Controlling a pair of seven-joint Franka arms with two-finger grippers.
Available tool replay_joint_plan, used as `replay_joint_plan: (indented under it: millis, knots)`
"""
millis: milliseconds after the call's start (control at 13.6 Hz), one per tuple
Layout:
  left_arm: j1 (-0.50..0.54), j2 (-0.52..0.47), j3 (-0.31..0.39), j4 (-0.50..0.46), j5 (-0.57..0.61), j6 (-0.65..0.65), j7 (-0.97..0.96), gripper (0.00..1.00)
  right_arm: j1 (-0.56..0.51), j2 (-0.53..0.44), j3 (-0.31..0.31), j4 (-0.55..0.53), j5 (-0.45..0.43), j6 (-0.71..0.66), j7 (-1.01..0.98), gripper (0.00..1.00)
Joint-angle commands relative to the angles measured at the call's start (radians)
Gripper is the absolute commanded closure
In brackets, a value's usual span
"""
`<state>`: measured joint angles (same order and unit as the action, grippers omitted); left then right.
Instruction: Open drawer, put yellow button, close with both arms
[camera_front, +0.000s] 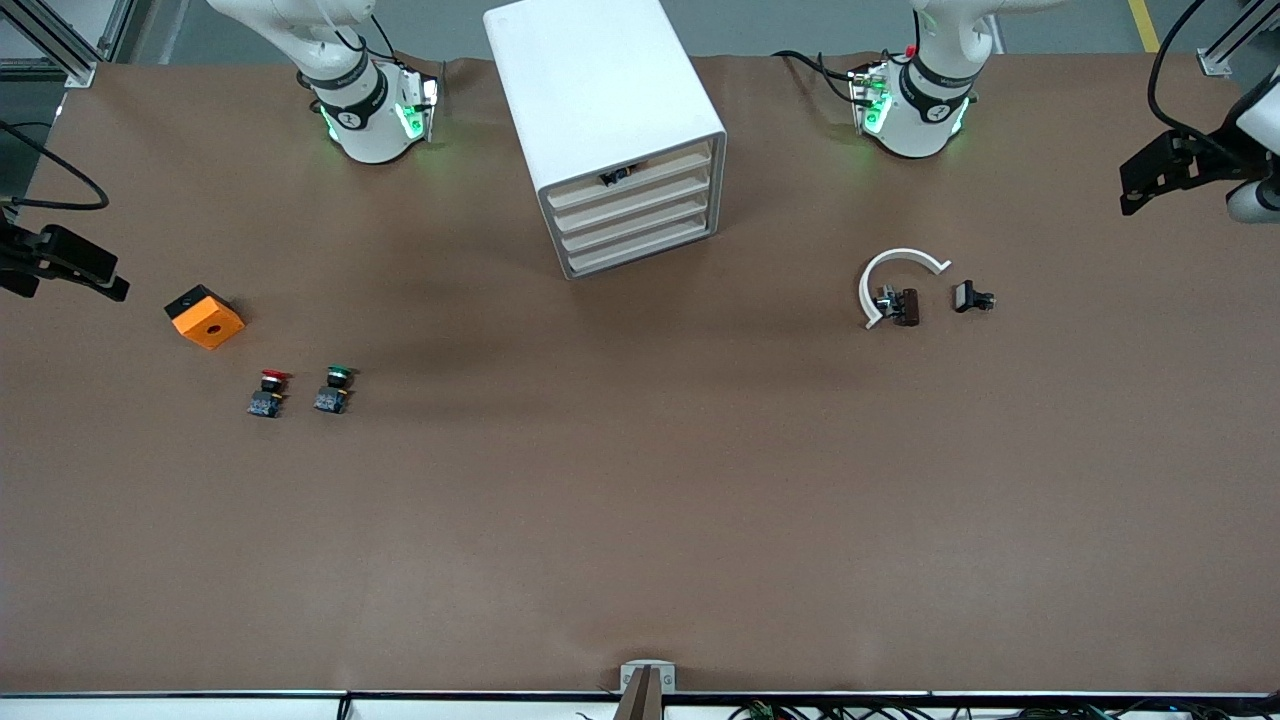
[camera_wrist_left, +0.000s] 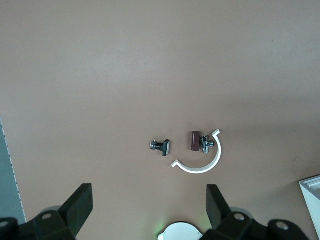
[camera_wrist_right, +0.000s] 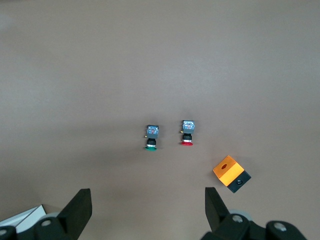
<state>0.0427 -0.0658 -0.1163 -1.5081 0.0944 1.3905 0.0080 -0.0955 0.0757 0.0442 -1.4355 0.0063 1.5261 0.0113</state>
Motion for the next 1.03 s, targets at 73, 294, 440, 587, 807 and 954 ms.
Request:
replay_joint_plan:
  millis: [73,294,440,587,807,954]
  knots:
    - [0.003,-0.042,-0.02,-0.04,-0.025,0.002,0.009,0.0,-0.02,-0.062,0.009,-0.092,-0.008,0.04,0.001,0.0]
    - [0.003,-0.043,-0.019,-0.04,-0.032,-0.001,0.006,0.0,-0.018,-0.151,0.009,-0.204,-0.006,0.125,0.001,0.0]
    - [0.005,-0.057,-0.014,-0.046,-0.03,-0.008,0.004,0.0,-0.015,-0.14,0.009,-0.172,-0.006,0.094,-0.005,0.0]
    - [0.005,-0.074,-0.013,-0.066,-0.03,-0.004,-0.002,0.0,-0.016,-0.137,0.009,-0.157,-0.006,0.094,-0.007,0.0]
    - [0.02,-0.097,-0.011,-0.105,-0.039,0.021,-0.016,0.0,-0.02,-0.136,0.009,-0.144,-0.005,0.091,-0.005,0.0]
    - [0.09,-0.098,-0.008,-0.109,-0.114,0.035,-0.036,0.0,-0.02,-0.134,0.009,-0.144,-0.005,0.083,-0.005,0.0]
